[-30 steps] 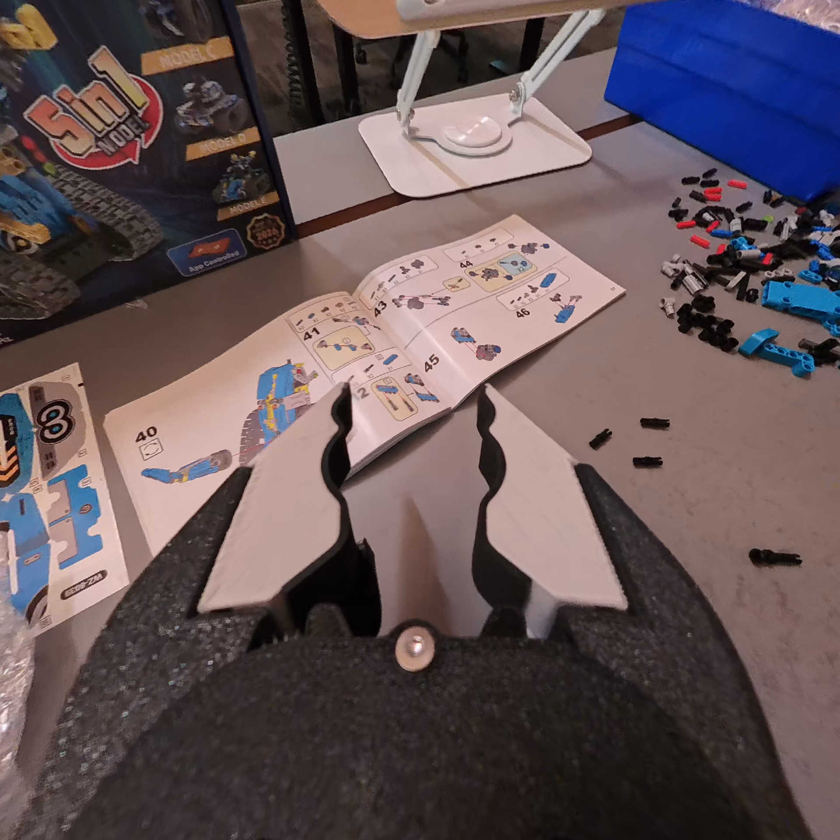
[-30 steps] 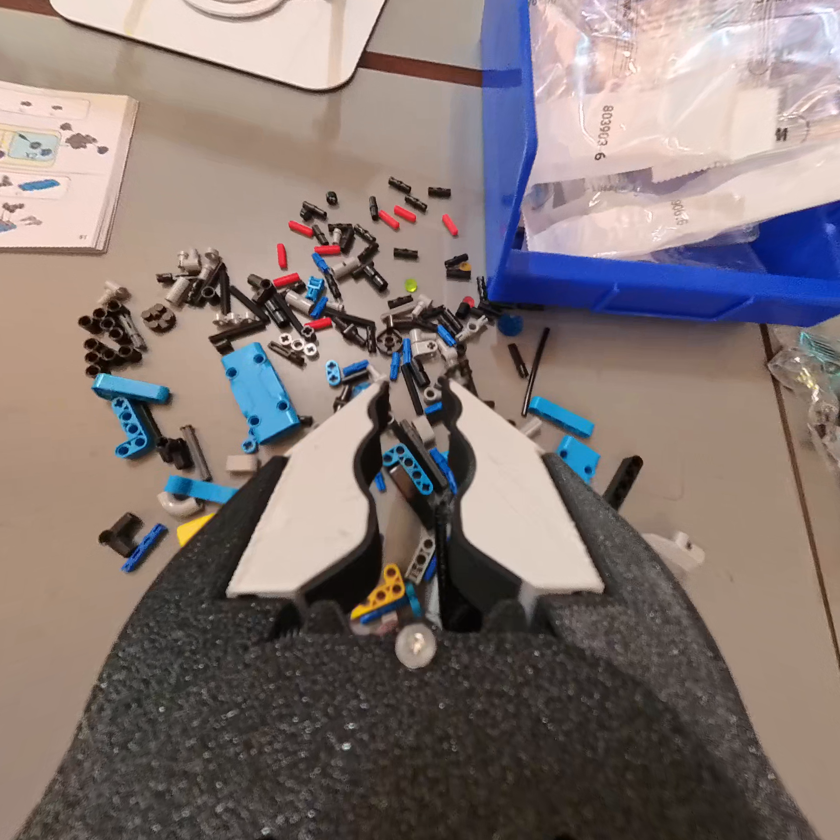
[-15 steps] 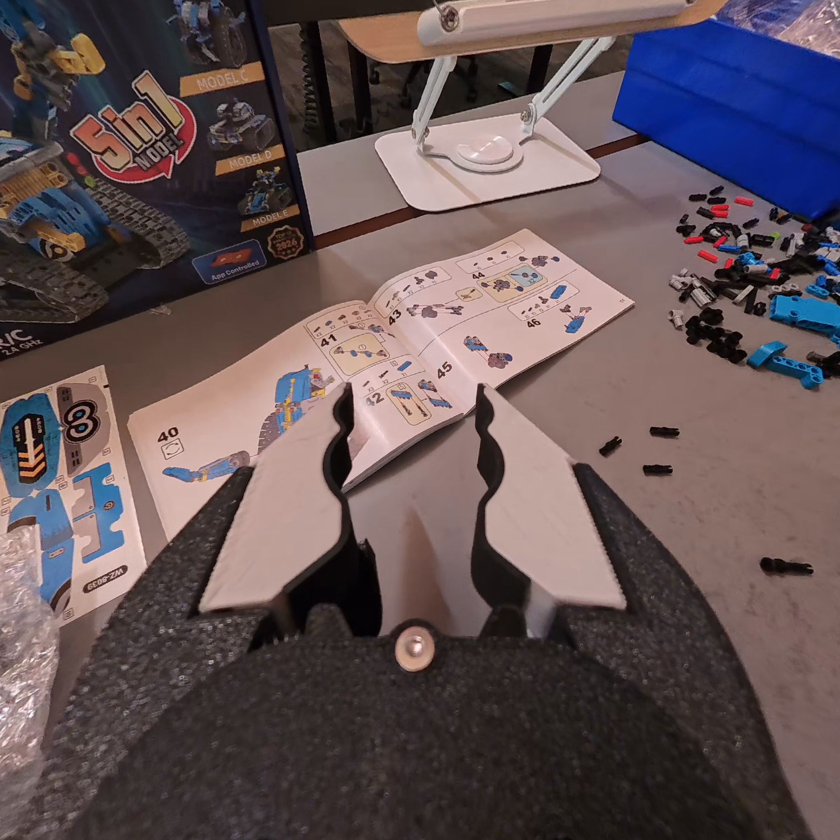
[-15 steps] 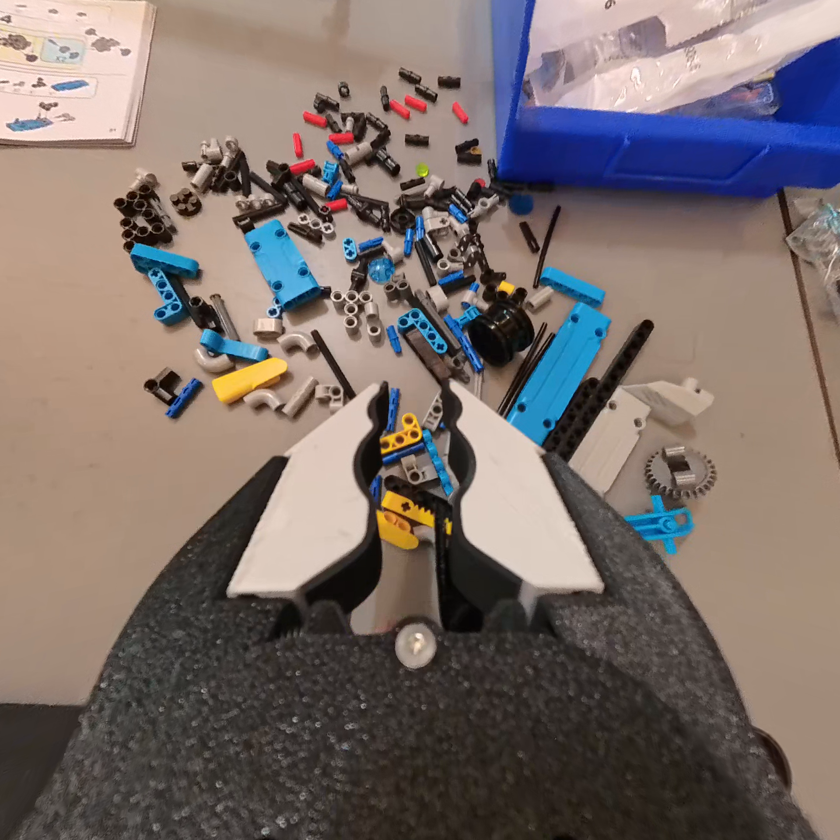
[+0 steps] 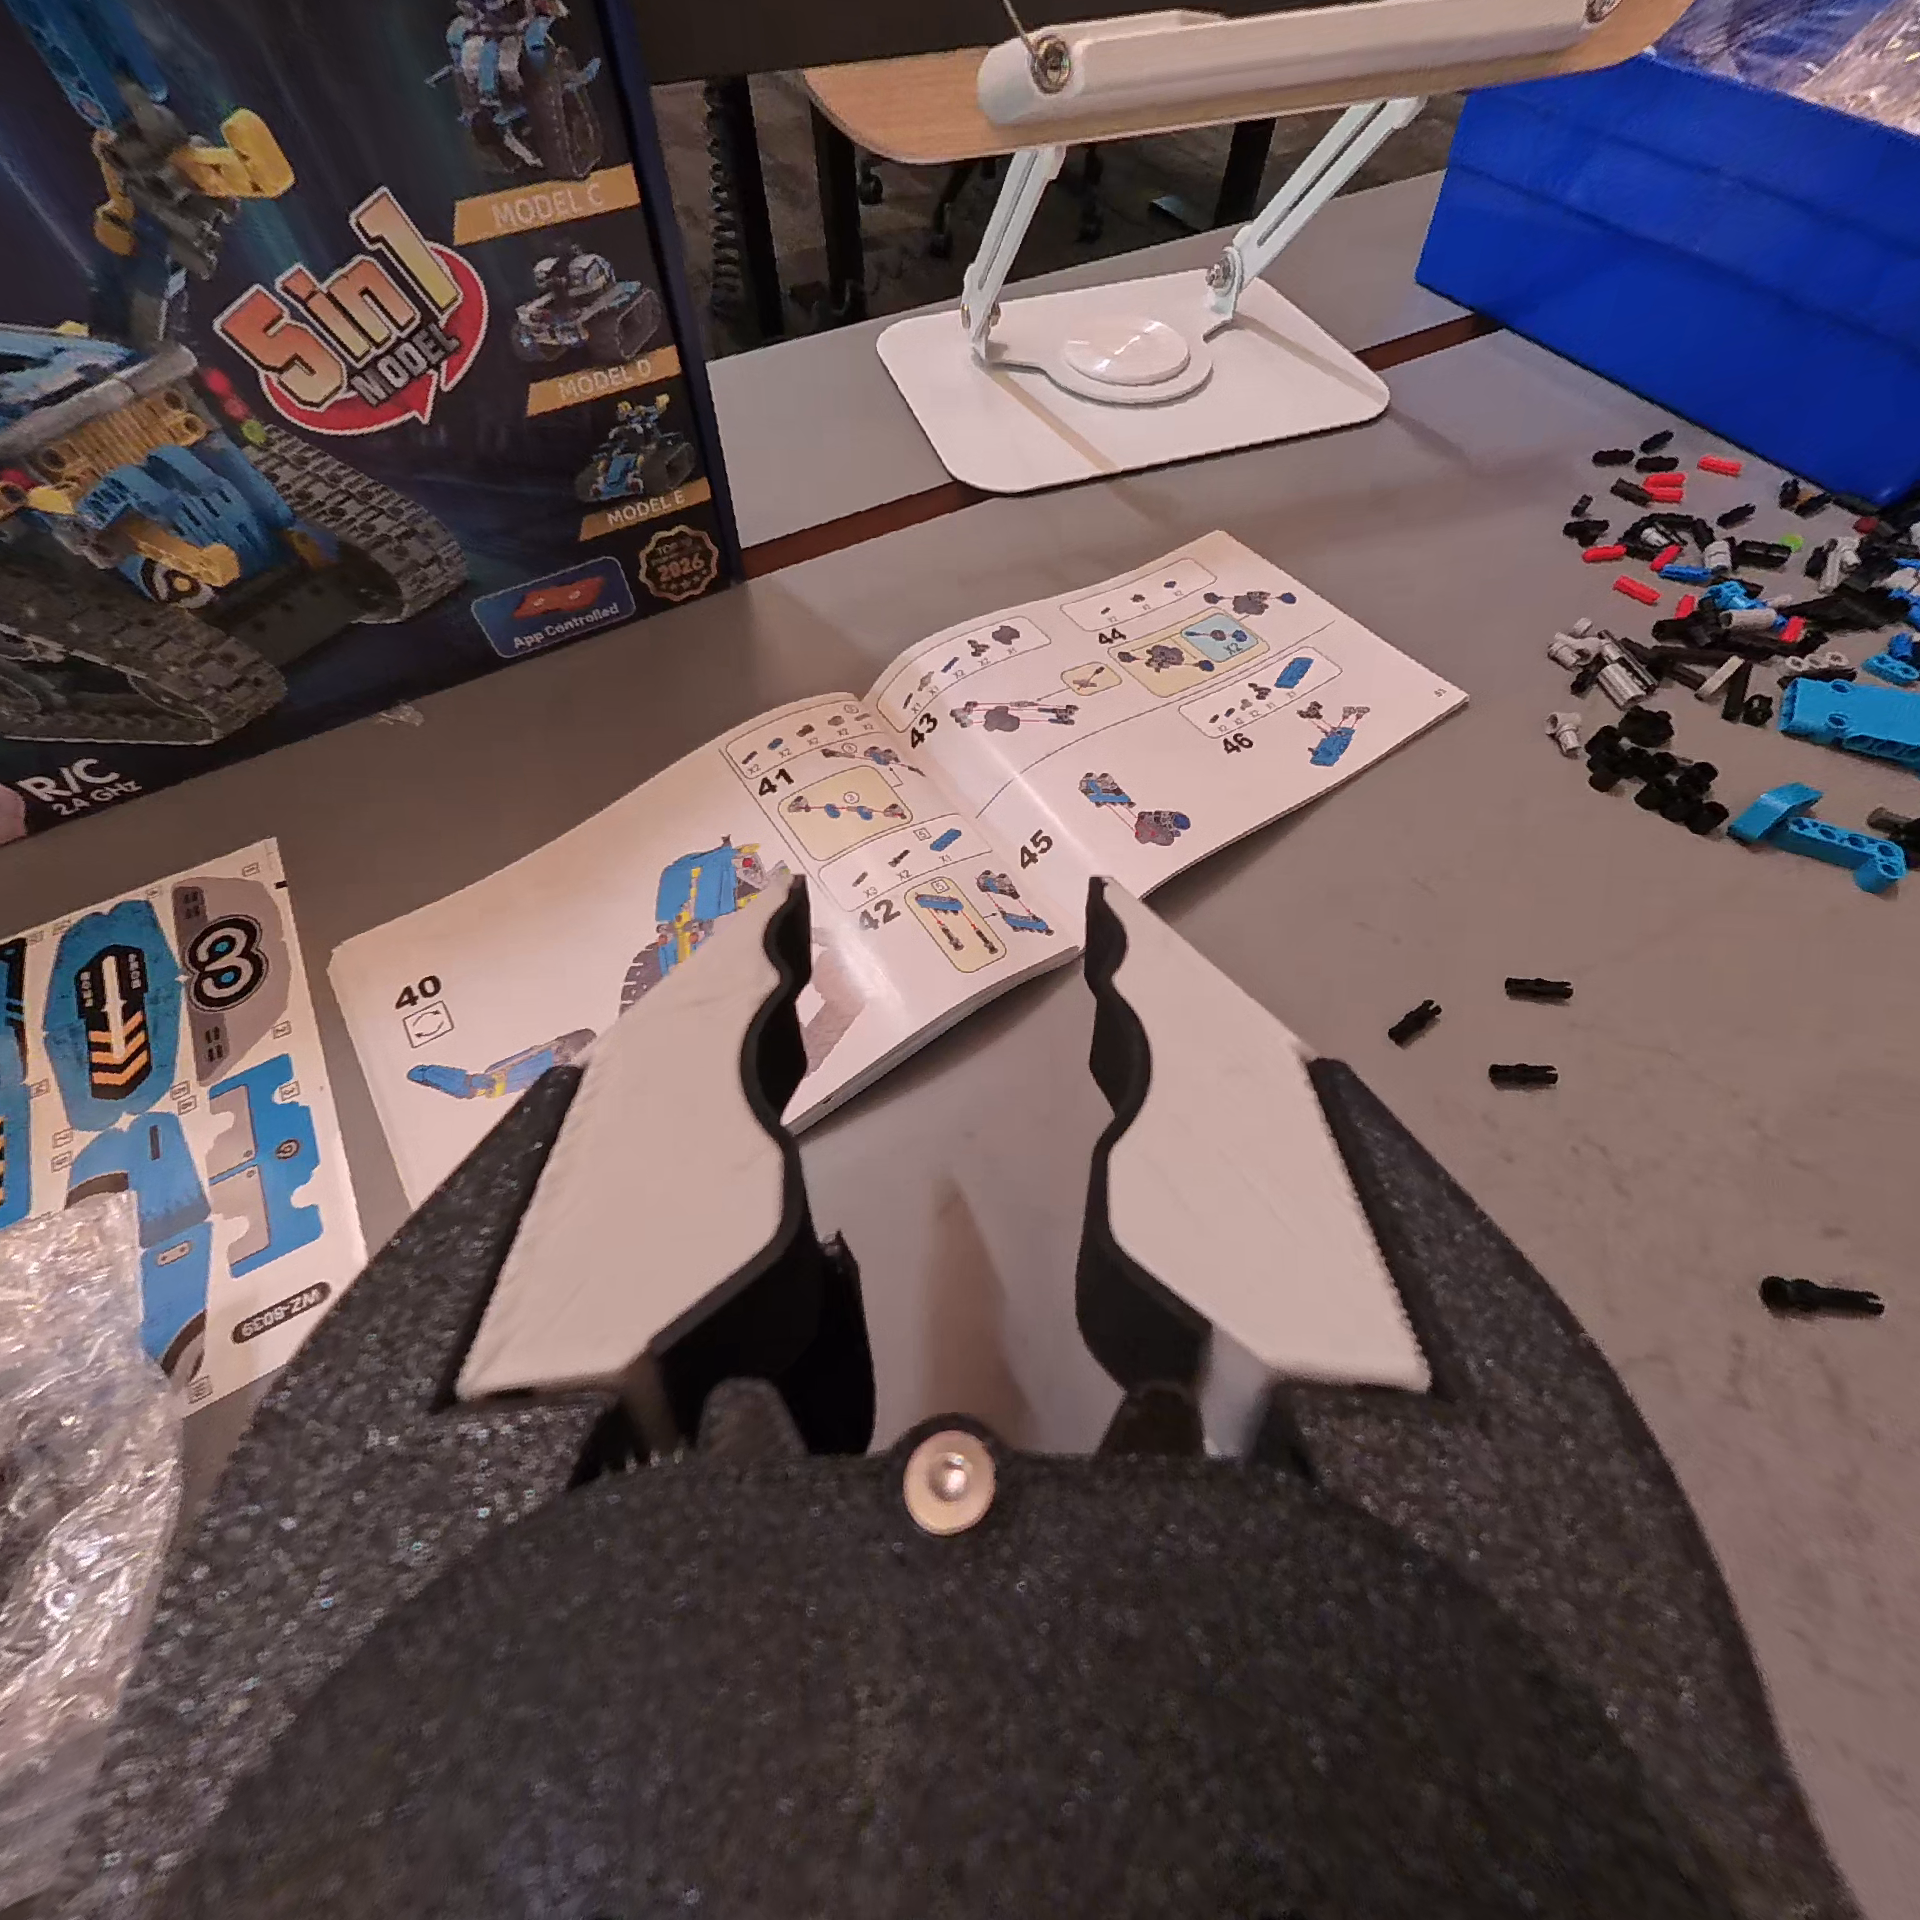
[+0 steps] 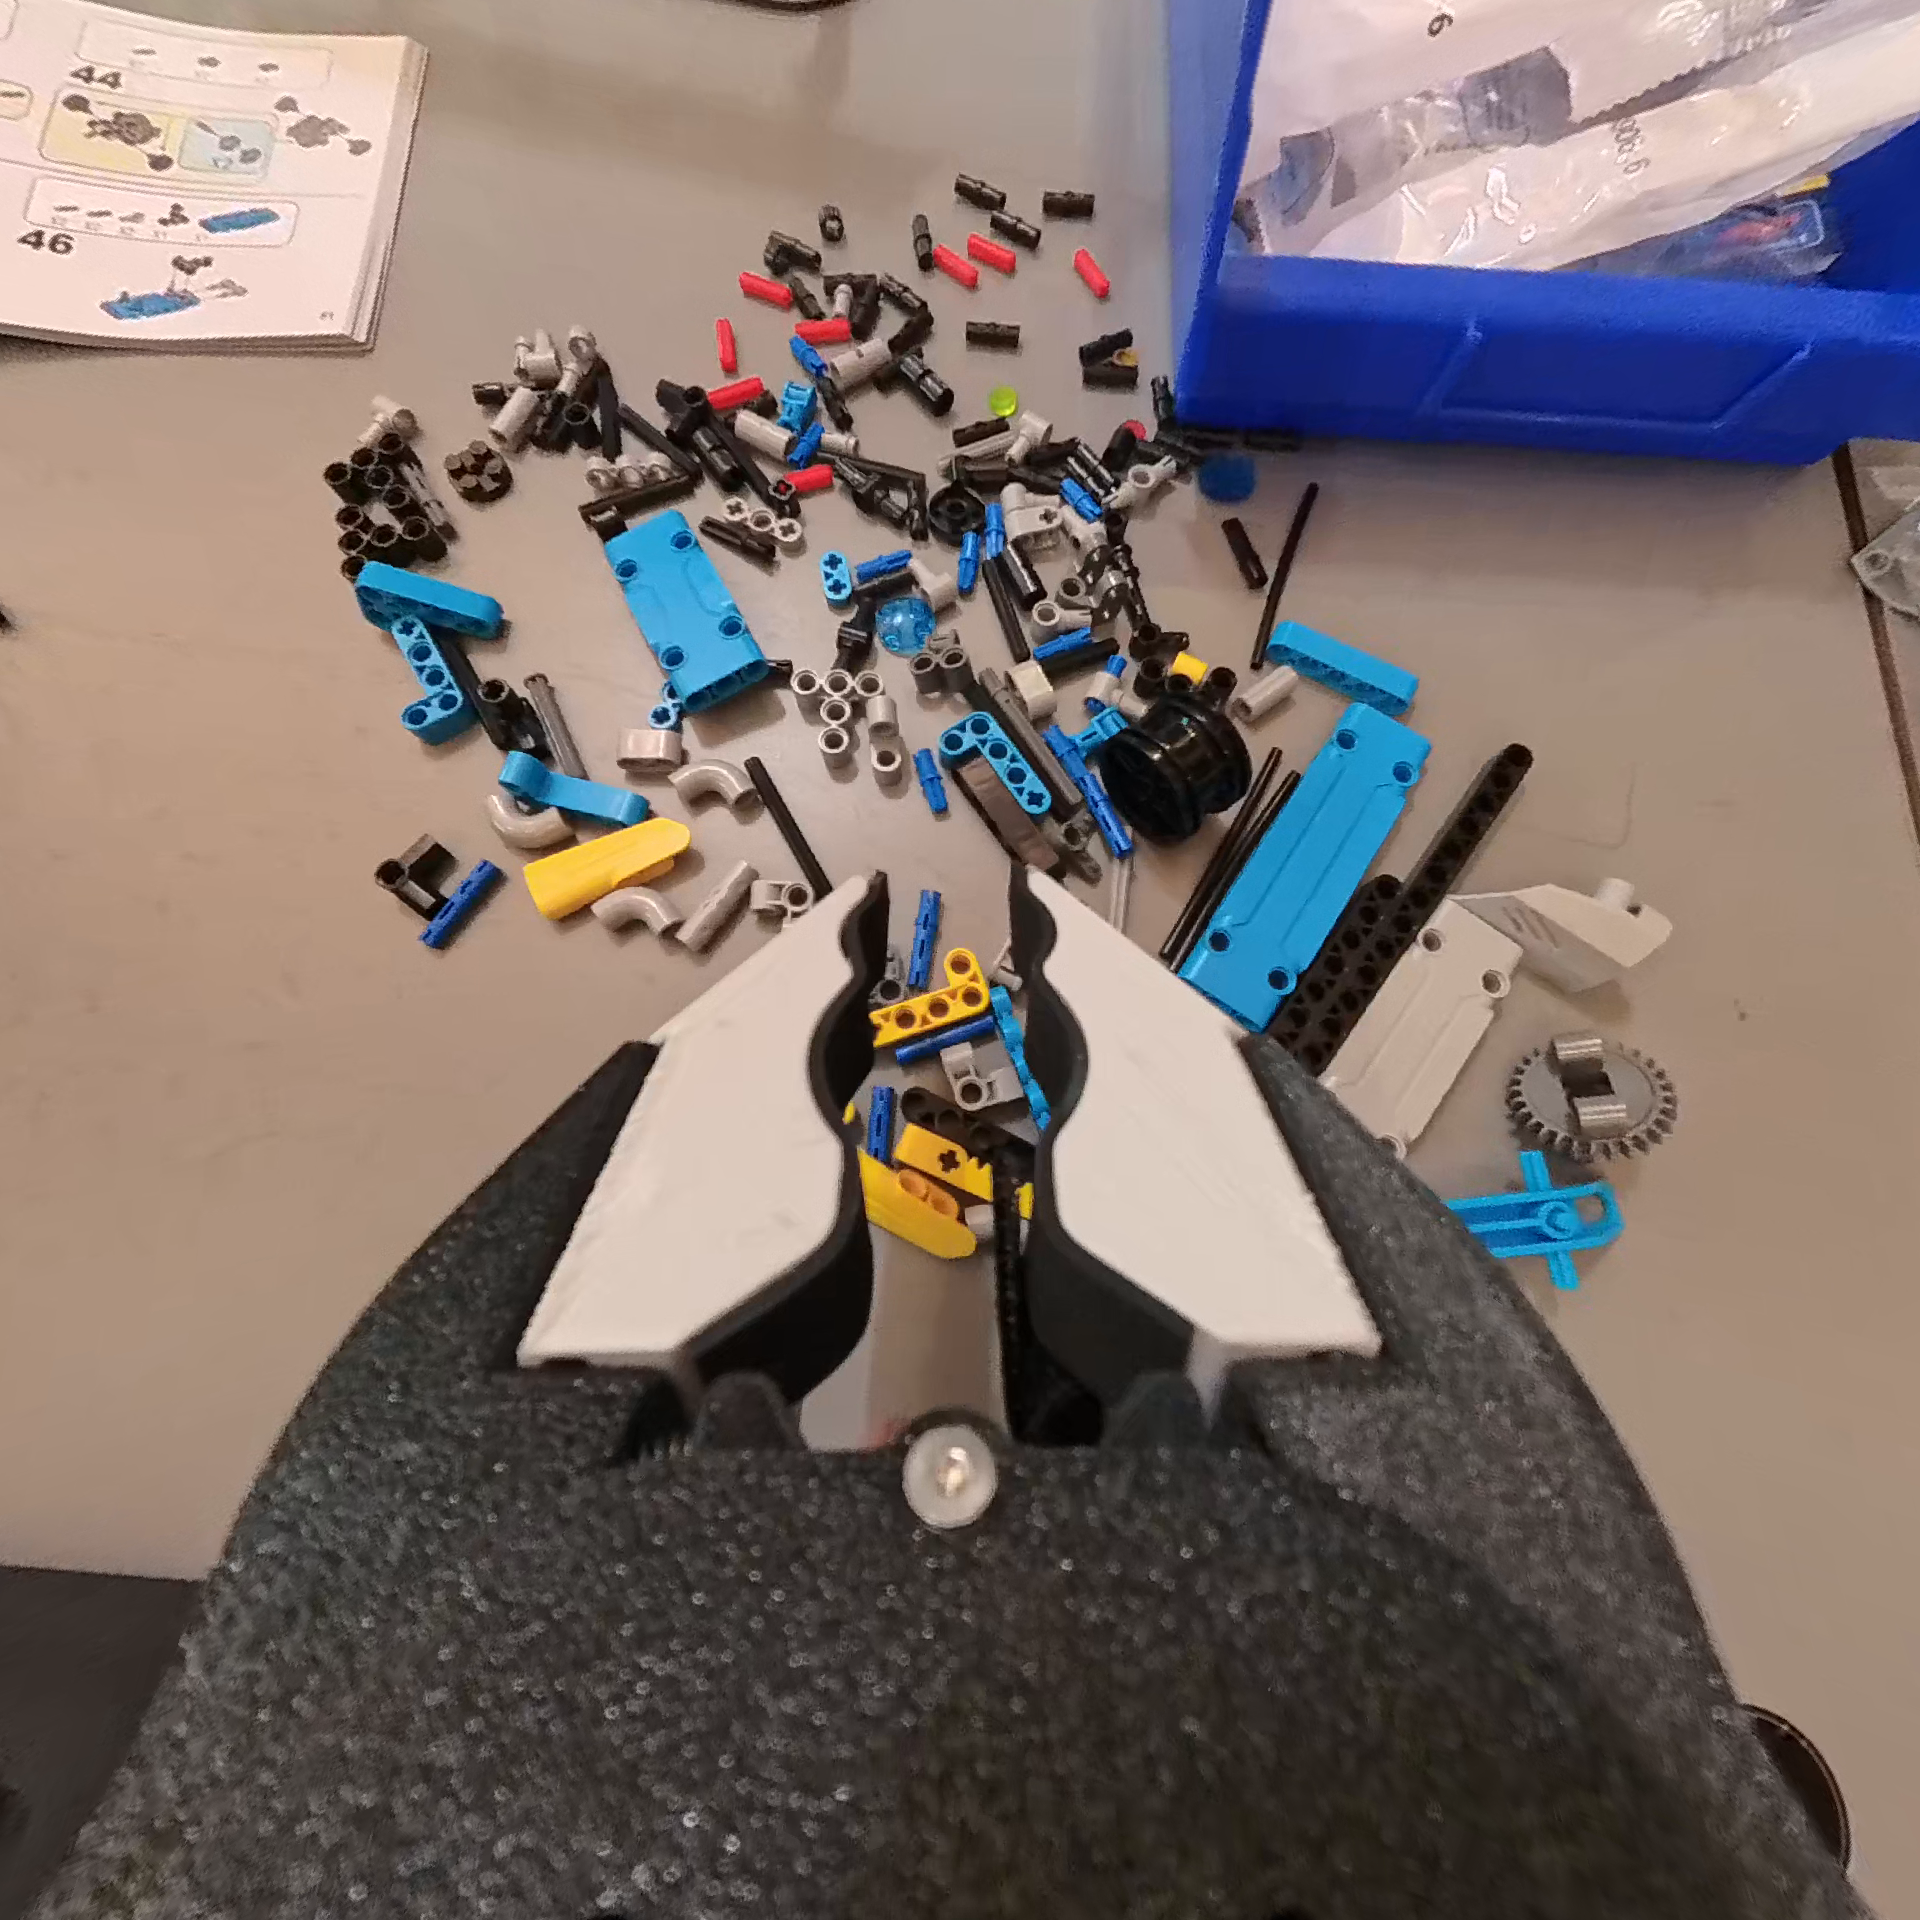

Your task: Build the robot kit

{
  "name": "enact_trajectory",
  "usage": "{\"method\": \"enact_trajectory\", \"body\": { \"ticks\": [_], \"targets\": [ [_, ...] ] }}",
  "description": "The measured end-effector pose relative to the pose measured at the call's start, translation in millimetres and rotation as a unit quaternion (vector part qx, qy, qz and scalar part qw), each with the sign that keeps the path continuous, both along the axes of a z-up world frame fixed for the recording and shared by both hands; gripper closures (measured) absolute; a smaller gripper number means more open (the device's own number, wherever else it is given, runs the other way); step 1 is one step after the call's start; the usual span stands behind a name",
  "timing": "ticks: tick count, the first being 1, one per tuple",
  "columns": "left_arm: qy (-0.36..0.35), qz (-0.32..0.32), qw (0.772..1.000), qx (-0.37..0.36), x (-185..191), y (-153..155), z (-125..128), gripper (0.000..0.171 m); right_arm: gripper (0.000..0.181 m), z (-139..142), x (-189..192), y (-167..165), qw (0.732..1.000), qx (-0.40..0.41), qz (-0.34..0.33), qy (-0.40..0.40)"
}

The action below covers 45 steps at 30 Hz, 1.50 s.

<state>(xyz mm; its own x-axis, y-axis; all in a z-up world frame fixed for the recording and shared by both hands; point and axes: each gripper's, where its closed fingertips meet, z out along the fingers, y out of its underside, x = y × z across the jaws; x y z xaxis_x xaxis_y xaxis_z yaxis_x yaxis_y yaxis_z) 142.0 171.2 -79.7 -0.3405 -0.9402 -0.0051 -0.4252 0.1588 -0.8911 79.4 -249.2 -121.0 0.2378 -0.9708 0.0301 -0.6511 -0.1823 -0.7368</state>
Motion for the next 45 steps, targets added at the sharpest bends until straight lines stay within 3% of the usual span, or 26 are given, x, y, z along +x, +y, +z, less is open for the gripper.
{"method": "enact_trajectory", "body": {
  "ticks": [17,19,20,23,24,29,32,34,45],
  "targets": [
    [0.003,0.002,1.000,0.013,2,1,-3,0.119,0.157,0,3,-3,0.999,0.036,-0.001,0.006],
    [0.008,0.002,1.000,0.012,2,2,-6,0.119,0.148,12,13,-6,0.999,0.049,0.011,-0.008],
    [0.010,0.002,1.000,0.012,2,2,-7,0.119,0.133,17,22,-14,0.999,0.045,0.005,-0.010],
    [0.013,-0.001,1.000,0.017,2,0,-10,0.119,0.141,18,47,-27,0.998,0.041,0.033,0.031],
    [0.014,-0.001,1.000,0.020,2,0,-11,0.119,0.159,17,56,-27,0.997,0.042,0.058,0.043],
    [0.020,0.001,0.999,0.031,2,2,-16,0.119,0.143,-24,84,-33,0.980,0.008,0.127,0.154],
    [0.021,0.001,0.999,0.032,2,2,-16,0.119,0.145,-42,90,-35,0.975,-0.011,0.139,0.174],
    [0.019,-0.001,0.999,0.035,1,1,-15,0.119,0.154,-40,95,-38,0.978,-0.026,0.139,0.151],
    [0.017,-0.012,0.998,0.066,-1,-5,-16,0.119,0.154,-41,102,-41,0.977,-0.021,0.148,0.151]
  ]
}}
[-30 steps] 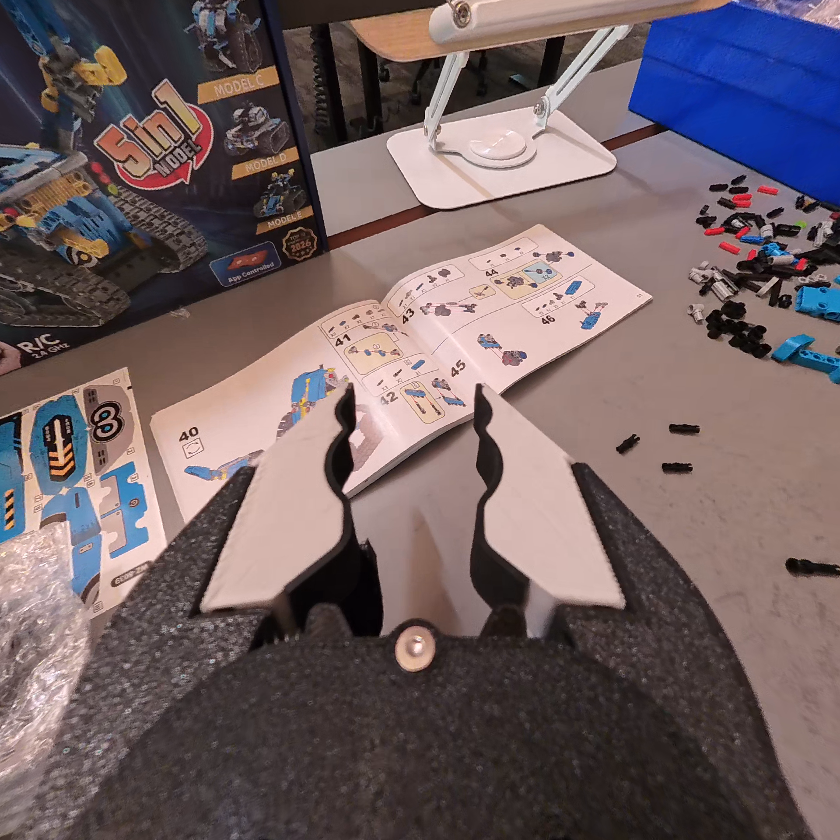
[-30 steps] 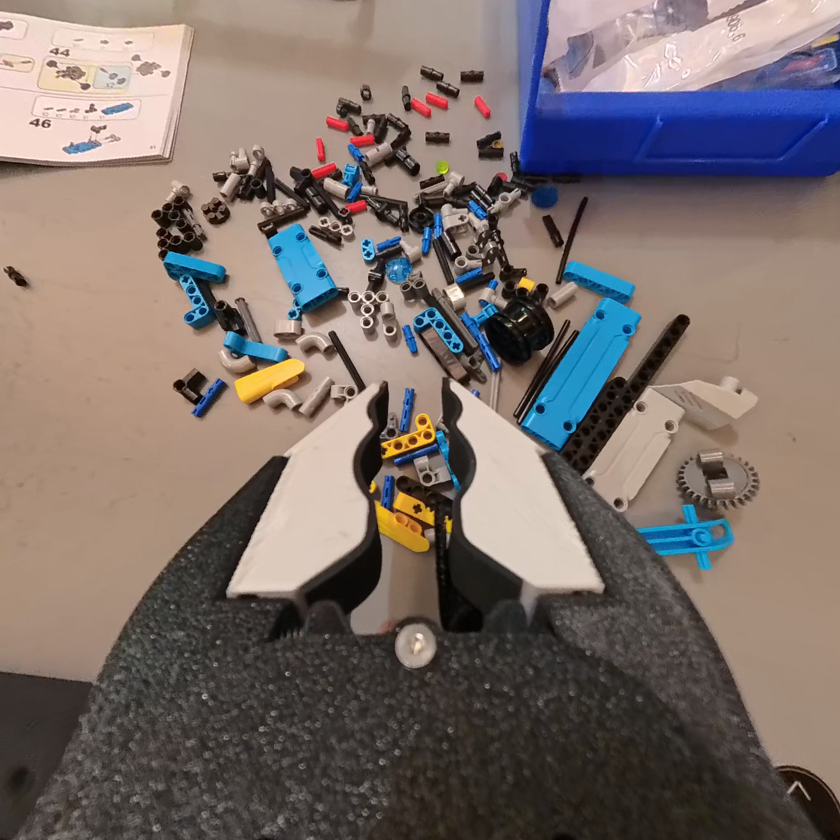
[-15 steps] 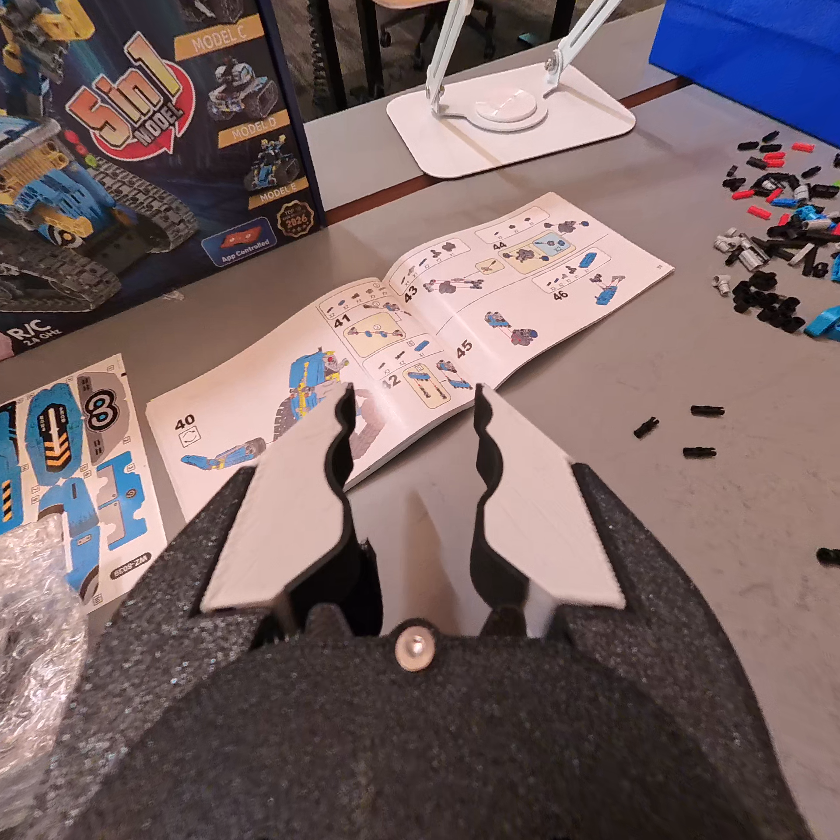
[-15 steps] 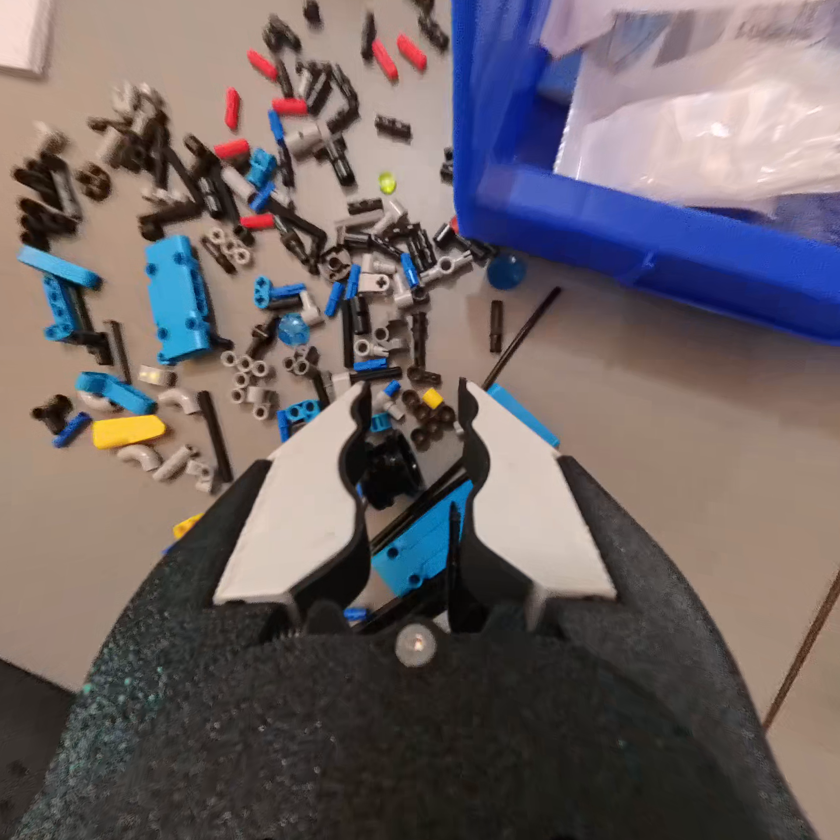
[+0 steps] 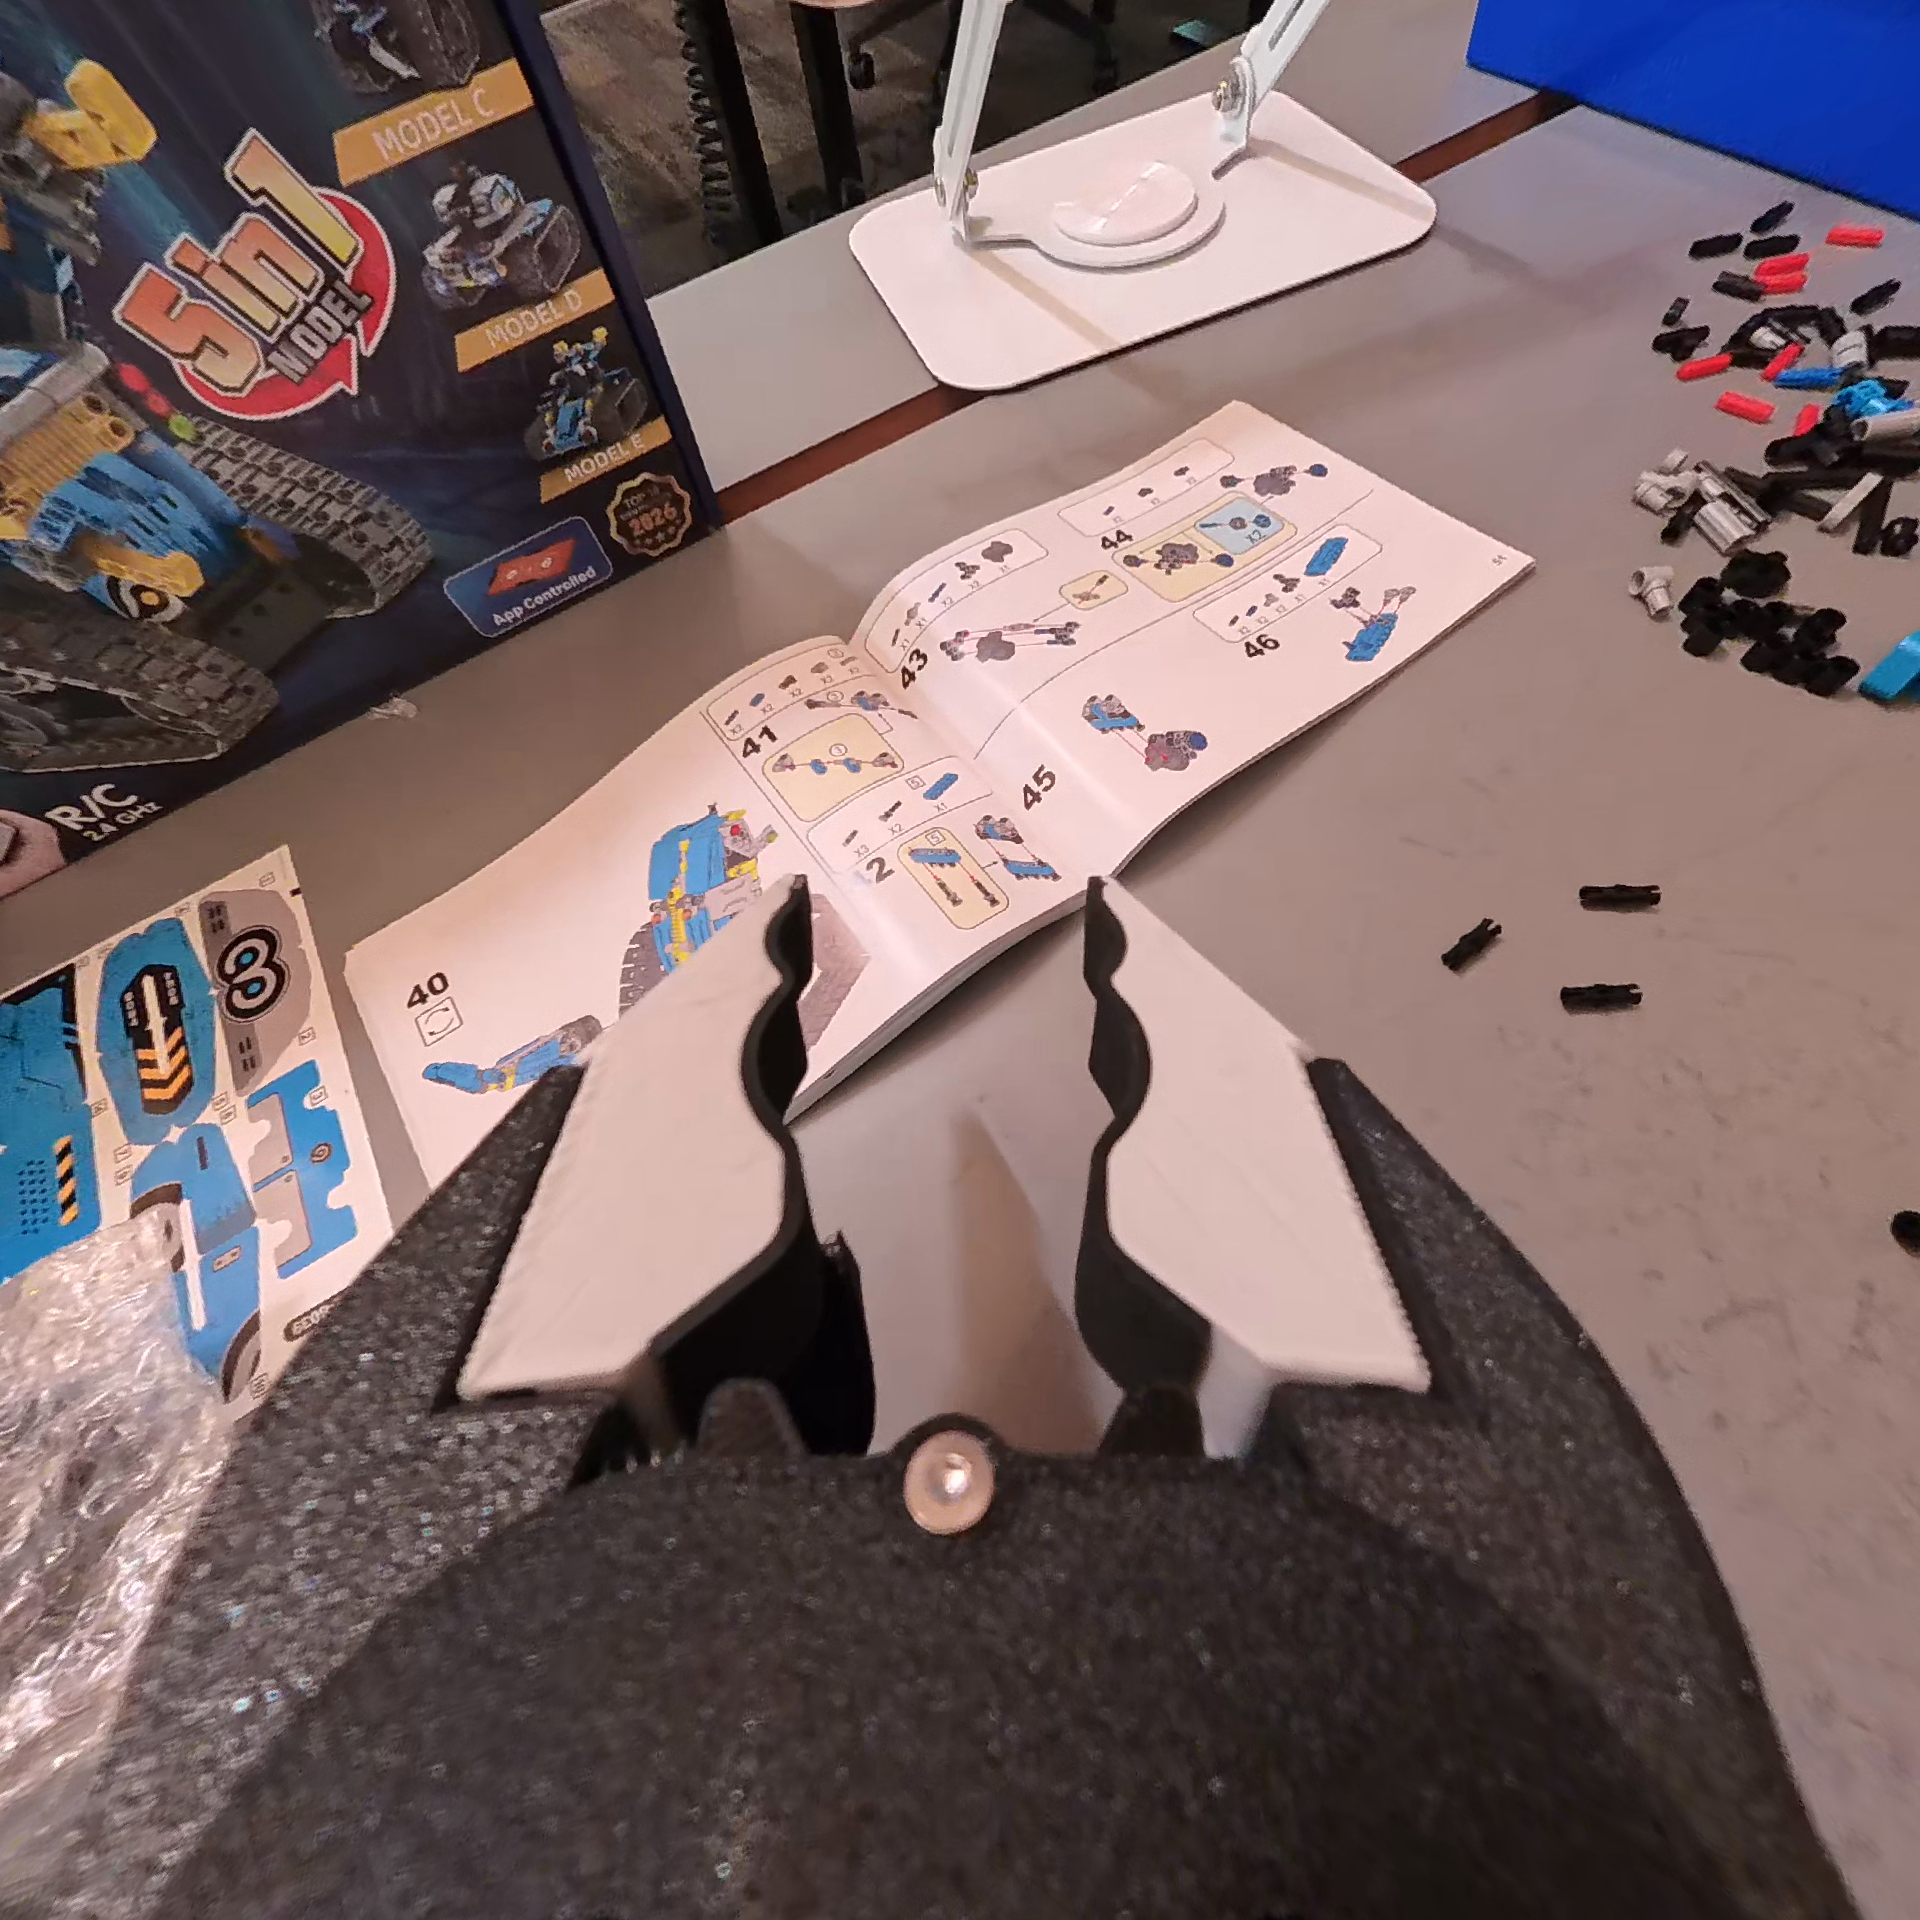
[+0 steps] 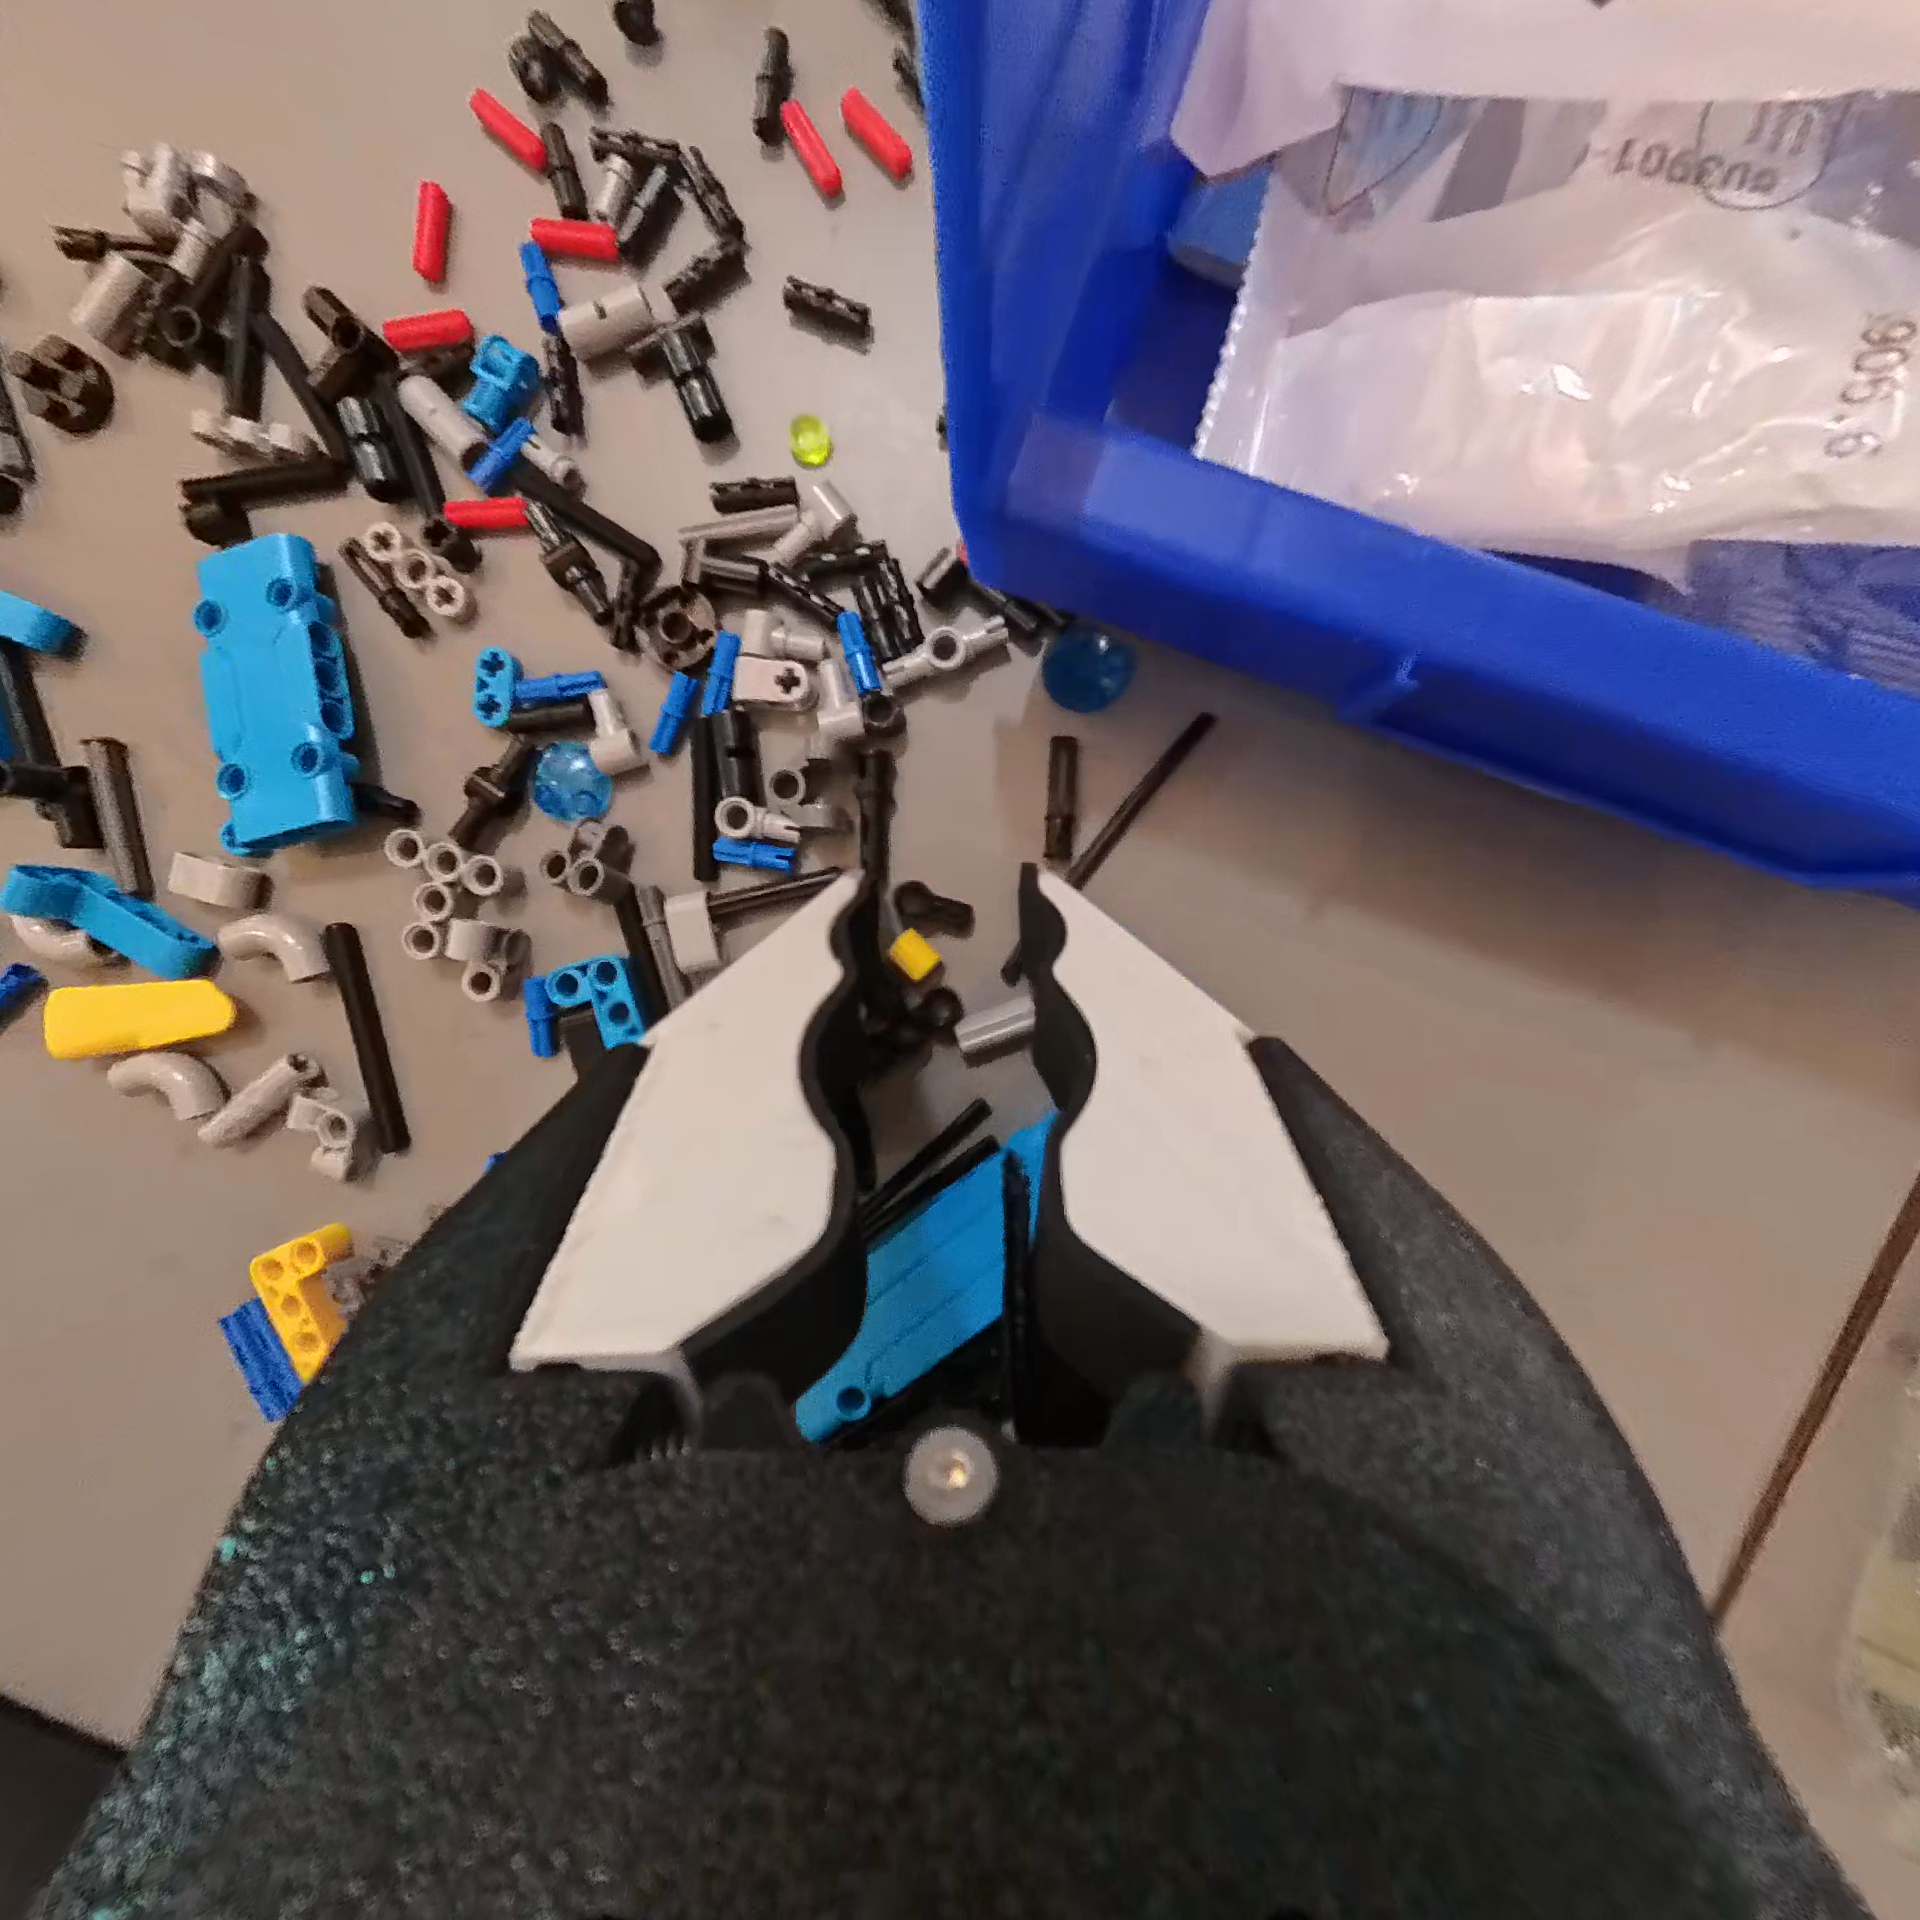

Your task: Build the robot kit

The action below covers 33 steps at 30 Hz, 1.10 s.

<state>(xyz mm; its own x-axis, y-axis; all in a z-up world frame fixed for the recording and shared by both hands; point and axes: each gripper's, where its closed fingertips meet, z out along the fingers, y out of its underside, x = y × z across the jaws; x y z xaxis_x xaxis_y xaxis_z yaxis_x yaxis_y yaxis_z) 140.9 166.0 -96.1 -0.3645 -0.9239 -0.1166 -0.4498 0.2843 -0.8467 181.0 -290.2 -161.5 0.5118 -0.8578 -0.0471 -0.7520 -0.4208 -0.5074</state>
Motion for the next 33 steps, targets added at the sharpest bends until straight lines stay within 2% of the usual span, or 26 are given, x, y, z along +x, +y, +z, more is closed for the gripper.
{"method": "enact_trajectory", "body": {
  "ticks": [9,11,14,24,26,29,33],
  "targets": [
    [0.000,0.001,1.000,0.001,0,1,0,0.119,0.157,-1,2,16,0.999,0.026,0.013,0.013],
    [0.000,0.001,1.000,0.001,0,1,0,0.119,0.177,-1,3,13,1.000,0.013,0.011,0.008],
    [-0.001,0.002,1.000,-0.001,0,2,1,0.119,0.177,3,2,6,1.000,0.001,0.004,-0.002],
    [-0.002,0.001,1.000,0.000,0,1,1,0.119,0.178,53,-26,19,0.996,0.078,0.006,-0.049],
    [-0.002,0.002,1.000,-0.001,0,1,1,0.119,0.178,64,-39,35,0.994,0.100,0.025,-0.040],
    [-0.002,0.002,1.000,0.001,0,1,1,0.119,0.178,67,-69,85,0.990,0.111,0.081,-0.019],
    [-0.002,0.002,1.000,0.003,0,0,1,0.119,0.178,50,-128,183,0.976,0.102,0.191,0.000]
  ]
}}
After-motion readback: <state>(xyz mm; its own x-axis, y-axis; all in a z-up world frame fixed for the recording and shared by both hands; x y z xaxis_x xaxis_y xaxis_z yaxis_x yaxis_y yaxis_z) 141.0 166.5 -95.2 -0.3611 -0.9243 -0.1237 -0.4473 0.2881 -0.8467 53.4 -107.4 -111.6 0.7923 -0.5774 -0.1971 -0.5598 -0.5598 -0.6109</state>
